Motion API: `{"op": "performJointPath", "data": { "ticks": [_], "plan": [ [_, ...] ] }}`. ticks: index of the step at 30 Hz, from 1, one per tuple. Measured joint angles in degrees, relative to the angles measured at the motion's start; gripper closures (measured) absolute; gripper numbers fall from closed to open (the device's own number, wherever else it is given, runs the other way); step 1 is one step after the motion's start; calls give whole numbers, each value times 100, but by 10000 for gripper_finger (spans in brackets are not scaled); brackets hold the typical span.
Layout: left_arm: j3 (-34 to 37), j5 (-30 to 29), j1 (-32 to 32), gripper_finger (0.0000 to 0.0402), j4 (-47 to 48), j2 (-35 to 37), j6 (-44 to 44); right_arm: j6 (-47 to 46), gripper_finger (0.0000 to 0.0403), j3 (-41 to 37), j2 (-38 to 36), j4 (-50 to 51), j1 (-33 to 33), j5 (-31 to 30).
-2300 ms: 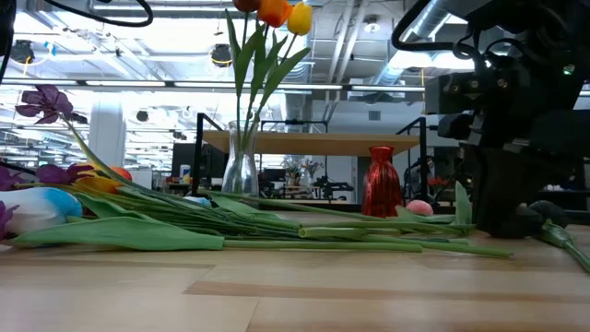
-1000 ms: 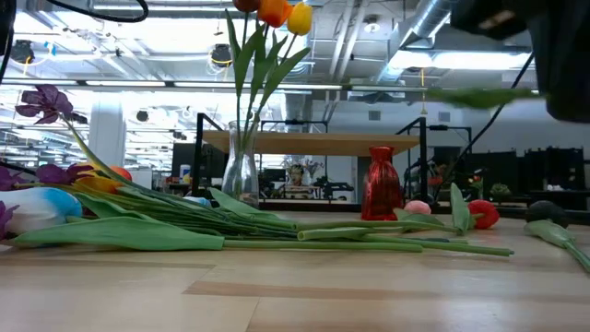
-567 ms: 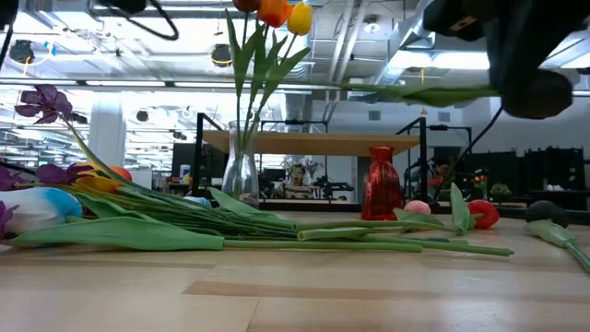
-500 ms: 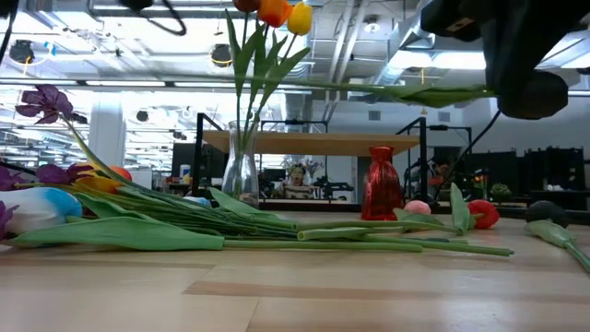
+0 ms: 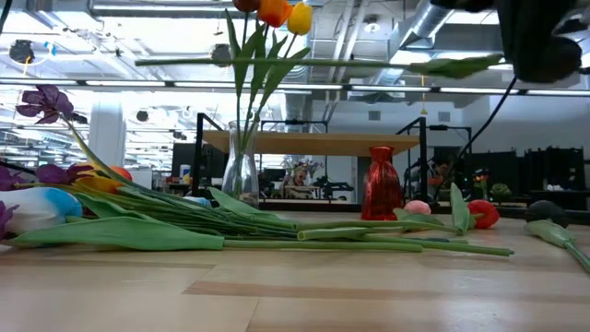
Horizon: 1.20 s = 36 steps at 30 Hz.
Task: Pick and place flowers into a vace then onto a shelf
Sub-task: Put the left black tulip into the transparent vase
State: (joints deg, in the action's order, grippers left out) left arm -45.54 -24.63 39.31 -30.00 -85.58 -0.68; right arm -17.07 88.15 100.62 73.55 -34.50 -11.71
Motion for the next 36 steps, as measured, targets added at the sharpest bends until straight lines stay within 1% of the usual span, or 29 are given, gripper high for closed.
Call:
{"op": "performJointPath", "data": {
  "ticks": [2, 5, 8, 15, 19, 21, 23, 31, 34, 36],
  "plan": [
    [-3, -175, -1, 239, 7, 0, -194, 115, 403, 122, 0, 64, 0, -6],
    [-7, -590, -4, 239, 41, 0, -479, 345, 403, 260, 0, 114, 4, -15],
    [-7, -751, -39, 239, 127, 0, -769, 583, 403, 325, 0, 107, 19, -28],
    [-7, -712, -341, 239, 222, -28, -1544, 960, 403, 329, 0, 138, 173, -144],
    [-165, -481, -435, 239, 317, -403, -1780, 1136, 403, 329, 0, 125, 218, -196],
    [-424, -417, -431, 239, 435, -669, -1774, 1195, 403, 329, 0, 122, 225, -195],
    [-785, -412, -426, 239, 823, -932, -1753, 1265, 403, 329, 0, 121, 225, -193],
    [-2641, -589, -492, 239, 3141, -1755, -1845, 1297, 403, 329, 0, 120, 137, -187],
    [-3183, -715, -527, 239, 3992, -1971, -1979, 1300, 403, 329, 0, 121, 76, -185],
    [-3480, -718, -575, 239, 4293, -2130, -2037, 1301, 403, 329, 0, 107, 36, -185]
  ]
}}
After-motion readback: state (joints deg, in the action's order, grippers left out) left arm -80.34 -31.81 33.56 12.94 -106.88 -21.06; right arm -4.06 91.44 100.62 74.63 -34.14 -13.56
